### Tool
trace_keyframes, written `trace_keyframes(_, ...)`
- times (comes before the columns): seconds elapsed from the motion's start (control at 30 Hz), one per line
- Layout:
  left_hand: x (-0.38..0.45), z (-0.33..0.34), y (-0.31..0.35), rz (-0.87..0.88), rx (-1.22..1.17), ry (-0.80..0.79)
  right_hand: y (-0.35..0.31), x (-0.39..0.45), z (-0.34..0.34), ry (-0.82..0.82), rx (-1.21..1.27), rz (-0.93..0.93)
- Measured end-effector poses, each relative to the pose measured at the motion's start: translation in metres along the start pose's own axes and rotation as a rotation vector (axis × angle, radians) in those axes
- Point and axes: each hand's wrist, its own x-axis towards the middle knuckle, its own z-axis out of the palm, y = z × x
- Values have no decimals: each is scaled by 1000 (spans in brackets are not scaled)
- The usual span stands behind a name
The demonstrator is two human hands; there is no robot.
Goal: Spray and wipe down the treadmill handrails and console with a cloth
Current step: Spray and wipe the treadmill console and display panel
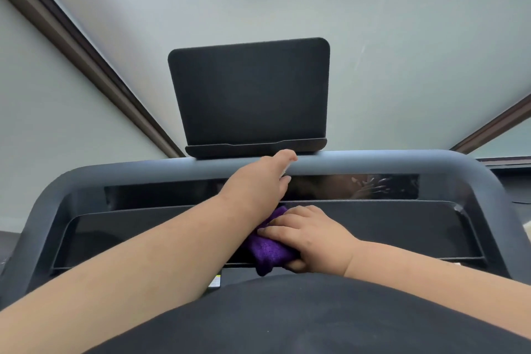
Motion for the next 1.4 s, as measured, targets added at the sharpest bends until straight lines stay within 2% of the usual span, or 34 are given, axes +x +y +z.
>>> trace_keyframes(0.23, 3, 3, 7, -99, -108, 6, 18, -28, -20, 94, 61, 108)
trace_keyframes(0.43, -42, -7, -18, -245, -269, 121, 24, -20, -41, 431, 88, 269)
trace_keyframes(0.5, -61, -11, -31, -310, -313, 158, 25, -7, -47, 468, 69, 362)
trace_keyframes(0.53, -71, -14, -36, -338, -337, 174, 26, 1, -46, 439, 47, 412)
trace_keyframes(0.6, -92, -20, -48, -378, -357, 189, 27, 20, -40, 276, -20, 493)
trace_keyframes(0.67, -111, -24, -59, -398, -363, 198, 23, 37, -27, 106, -133, 518)
trace_keyframes(0.73, -127, -26, -72, -397, -366, 216, 14, 51, -15, 17, -215, 517)
trace_keyframes(1.13, -186, -60, -184, -289, -366, 272, -76, 201, 47, -233, -342, 314)
trace_keyframes(1.3, -200, -67, -222, -254, -391, 276, -108, 268, 65, -280, -390, 334)
trace_keyframes(1.4, -201, -70, -242, -229, -414, 267, -111, 272, 63, -285, -399, 362)
